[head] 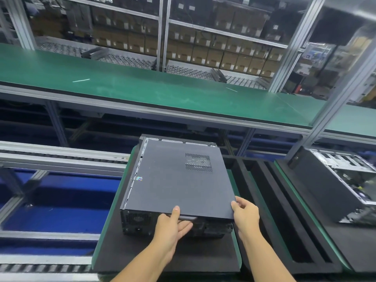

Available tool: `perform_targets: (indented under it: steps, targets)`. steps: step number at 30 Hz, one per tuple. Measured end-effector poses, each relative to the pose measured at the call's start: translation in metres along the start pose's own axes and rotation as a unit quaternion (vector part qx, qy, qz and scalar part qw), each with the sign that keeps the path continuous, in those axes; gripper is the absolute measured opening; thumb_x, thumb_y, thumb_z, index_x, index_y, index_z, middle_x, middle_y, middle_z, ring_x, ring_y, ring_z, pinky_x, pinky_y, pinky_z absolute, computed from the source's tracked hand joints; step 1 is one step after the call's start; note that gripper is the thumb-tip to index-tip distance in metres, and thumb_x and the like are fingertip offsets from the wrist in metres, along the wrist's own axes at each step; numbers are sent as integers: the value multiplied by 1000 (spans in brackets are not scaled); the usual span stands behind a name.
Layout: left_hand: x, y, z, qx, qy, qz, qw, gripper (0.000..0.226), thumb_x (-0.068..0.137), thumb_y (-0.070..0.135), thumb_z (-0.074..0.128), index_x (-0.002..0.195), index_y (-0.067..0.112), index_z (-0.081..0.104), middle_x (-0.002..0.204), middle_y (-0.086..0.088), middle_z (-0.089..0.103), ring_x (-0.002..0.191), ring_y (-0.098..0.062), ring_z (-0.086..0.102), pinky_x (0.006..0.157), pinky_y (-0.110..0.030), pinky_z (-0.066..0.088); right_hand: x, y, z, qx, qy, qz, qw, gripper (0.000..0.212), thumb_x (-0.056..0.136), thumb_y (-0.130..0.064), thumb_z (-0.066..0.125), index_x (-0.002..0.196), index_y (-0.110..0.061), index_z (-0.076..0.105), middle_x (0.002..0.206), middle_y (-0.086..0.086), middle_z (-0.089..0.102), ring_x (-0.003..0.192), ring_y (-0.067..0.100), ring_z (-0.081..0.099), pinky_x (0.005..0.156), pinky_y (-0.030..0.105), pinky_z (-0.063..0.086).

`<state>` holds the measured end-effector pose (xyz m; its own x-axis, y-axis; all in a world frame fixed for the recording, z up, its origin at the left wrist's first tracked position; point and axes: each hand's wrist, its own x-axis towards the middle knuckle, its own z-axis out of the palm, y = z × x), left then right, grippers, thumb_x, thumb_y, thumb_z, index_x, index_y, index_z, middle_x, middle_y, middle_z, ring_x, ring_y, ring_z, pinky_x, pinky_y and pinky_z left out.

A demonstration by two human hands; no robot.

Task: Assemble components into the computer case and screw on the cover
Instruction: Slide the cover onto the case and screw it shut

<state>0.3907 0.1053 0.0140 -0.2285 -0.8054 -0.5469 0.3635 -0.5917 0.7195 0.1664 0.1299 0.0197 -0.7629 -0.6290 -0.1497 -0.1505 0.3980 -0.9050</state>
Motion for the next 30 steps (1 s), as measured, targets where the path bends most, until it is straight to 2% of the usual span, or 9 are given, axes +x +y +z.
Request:
perform_targets:
  steps: [2, 7, 10, 13, 18, 20, 25, 30]
  targets:
    - [-5, 0, 3, 12, 13, 1, 1000, 42, 100, 34, 53, 125, 3, 41, 104, -9, 70, 84, -25, 75, 110, -54, 39, -4, 2, 0, 42, 12, 10, 999, 29, 101, -9, 61, 129, -6, 67, 89, -16, 64, 81, 5, 64, 66, 19, 52]
    - [-9, -7, 5, -6, 15, 6, 1000, 40, 101, 31, 53, 121, 0, 40, 100, -14, 69, 82, -28, 75, 108, -52, 42, -8, 6, 0, 92, 25, 22, 995, 28, 103, -10, 59, 129, -8, 67, 95, -13, 66, 87, 8, 65, 75, 26, 56]
    - [-10, -8, 5, 19, 22, 27, 999, 30, 101, 32, 53, 103, 4, 43, 103, -19, 68, 82, -27, 75, 91, -42, 56, -10, 9, 1, 103, 26, 14, 994, 25, 104, -12, 56, 126, -12, 69, 102, -9, 69, 92, 10, 66, 81, 33, 59]
    - [-11, -12, 5, 27, 22, 37, 999, 28, 101, 32, 52, 99, 5, 44, 104, -18, 67, 83, -25, 75, 78, -37, 60, -10, 13, 2, 104, 26, 14, 994, 26, 105, -14, 55, 126, -14, 69, 109, -6, 70, 97, 11, 66, 88, 39, 60]
    - [-7, -9, -3, 6, 2, 12, 1000, 29, 101, 29, 52, 110, 2, 43, 108, -19, 70, 88, -29, 75, 93, -47, 56, -11, 13, 4, 106, 13, -2, 994, 27, 105, -12, 56, 128, -13, 68, 102, -13, 69, 93, 7, 66, 74, 23, 54]
    - [-4, -7, -3, 6, 5, 15, 1000, 31, 101, 29, 53, 112, 2, 43, 106, -20, 70, 88, -30, 75, 93, -48, 55, -9, 11, 3, 88, 8, -13, 996, 28, 104, -14, 57, 130, -13, 67, 102, -13, 68, 92, 5, 65, 73, 20, 53]
    - [1, -6, -7, 4, 24, 3, 1000, 44, 100, 33, 54, 127, 2, 39, 90, -11, 76, 86, -30, 75, 109, -57, 38, -8, 9, 4, -12, 5, -79, 997, 30, 103, -18, 57, 131, -12, 66, 106, -3, 60, 90, 10, 60, 77, 25, 48]
    - [2, -3, -10, 6, 28, -14, 1000, 38, 100, 33, 54, 122, 3, 45, 111, -15, 66, 84, -28, 75, 109, -57, 39, -12, 4, 9, -105, 22, -125, 986, 31, 103, -19, 57, 131, -8, 66, 107, -1, 52, 85, 10, 54, 86, 29, 47]
